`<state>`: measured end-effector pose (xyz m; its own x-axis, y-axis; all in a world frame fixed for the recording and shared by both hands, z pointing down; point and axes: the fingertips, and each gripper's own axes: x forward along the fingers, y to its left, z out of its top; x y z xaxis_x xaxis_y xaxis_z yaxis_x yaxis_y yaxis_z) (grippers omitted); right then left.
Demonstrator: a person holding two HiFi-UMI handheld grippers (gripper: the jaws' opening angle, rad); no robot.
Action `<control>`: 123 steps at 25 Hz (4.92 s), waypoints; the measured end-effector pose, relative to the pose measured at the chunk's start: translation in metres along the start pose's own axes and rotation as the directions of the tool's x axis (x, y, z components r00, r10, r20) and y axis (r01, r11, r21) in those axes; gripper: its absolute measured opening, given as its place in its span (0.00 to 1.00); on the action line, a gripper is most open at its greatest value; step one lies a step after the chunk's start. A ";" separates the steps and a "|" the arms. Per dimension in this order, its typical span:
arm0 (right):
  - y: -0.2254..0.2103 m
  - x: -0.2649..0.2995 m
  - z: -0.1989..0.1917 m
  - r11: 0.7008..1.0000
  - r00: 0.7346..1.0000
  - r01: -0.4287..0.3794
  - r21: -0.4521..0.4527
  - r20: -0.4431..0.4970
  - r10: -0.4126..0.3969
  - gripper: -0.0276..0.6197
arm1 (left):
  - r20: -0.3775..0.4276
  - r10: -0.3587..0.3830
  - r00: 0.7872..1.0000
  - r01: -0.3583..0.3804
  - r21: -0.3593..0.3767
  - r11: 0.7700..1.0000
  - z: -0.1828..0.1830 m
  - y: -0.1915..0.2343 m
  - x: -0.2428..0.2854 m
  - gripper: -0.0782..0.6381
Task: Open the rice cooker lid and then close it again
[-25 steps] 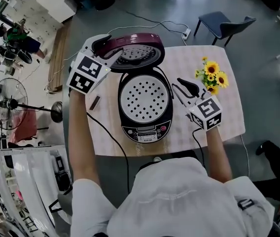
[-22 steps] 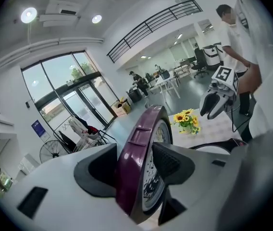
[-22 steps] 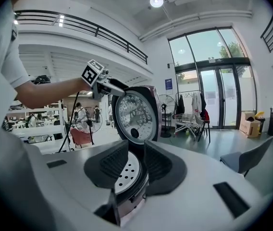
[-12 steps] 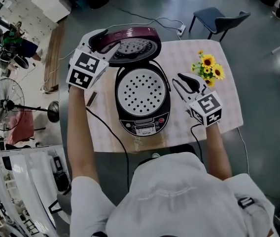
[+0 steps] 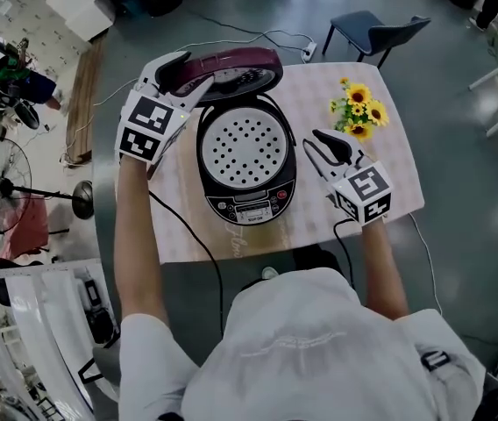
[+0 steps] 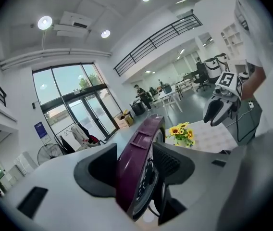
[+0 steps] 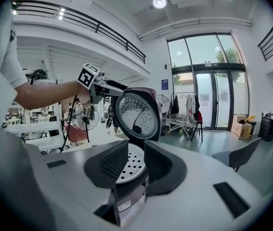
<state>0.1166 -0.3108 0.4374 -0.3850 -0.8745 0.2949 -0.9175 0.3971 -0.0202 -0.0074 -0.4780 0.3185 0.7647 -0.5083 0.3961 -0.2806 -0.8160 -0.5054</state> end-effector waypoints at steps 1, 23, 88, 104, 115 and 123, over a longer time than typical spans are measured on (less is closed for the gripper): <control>0.003 -0.003 -0.001 1.000 1.000 0.005 -0.001 0.000 -0.005 0.23 | 0.010 -0.004 1.000 0.004 -0.005 1.000 0.001 -0.004 -0.003 0.46; 0.081 -0.069 -0.043 1.000 0.999 0.030 0.001 -0.026 -0.030 0.23 | 0.086 0.002 0.996 -0.001 -0.015 1.000 -0.019 -0.109 -0.051 0.49; 0.114 -0.073 -0.107 0.997 0.991 -0.031 0.071 -0.131 0.040 0.23 | -0.072 -0.330 0.941 0.275 -0.404 0.872 -0.140 -0.244 -0.045 0.20; 0.127 -0.065 -0.116 0.993 0.988 -0.057 0.102 -0.140 0.071 0.23 | -0.086 -0.292 0.952 0.232 -0.418 0.878 -0.143 -0.248 -0.042 0.20; 0.128 -0.057 -0.110 0.994 0.987 -0.065 0.087 -0.139 0.077 0.23 | -0.081 -0.271 0.959 0.215 -0.414 0.885 -0.144 -0.248 -0.043 0.20; 0.130 -0.053 -0.114 0.993 0.985 -0.066 0.102 -0.152 0.081 0.23 | -0.083 -0.269 0.960 0.213 -0.409 0.887 -0.143 -0.248 -0.043 0.20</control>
<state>0.0293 -0.1806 0.5281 -0.4387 -0.7867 0.4343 -0.8954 0.4235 -0.1373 -0.0535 -0.2936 0.5361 0.7613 -0.2913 0.5793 -0.3231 -0.9450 -0.0506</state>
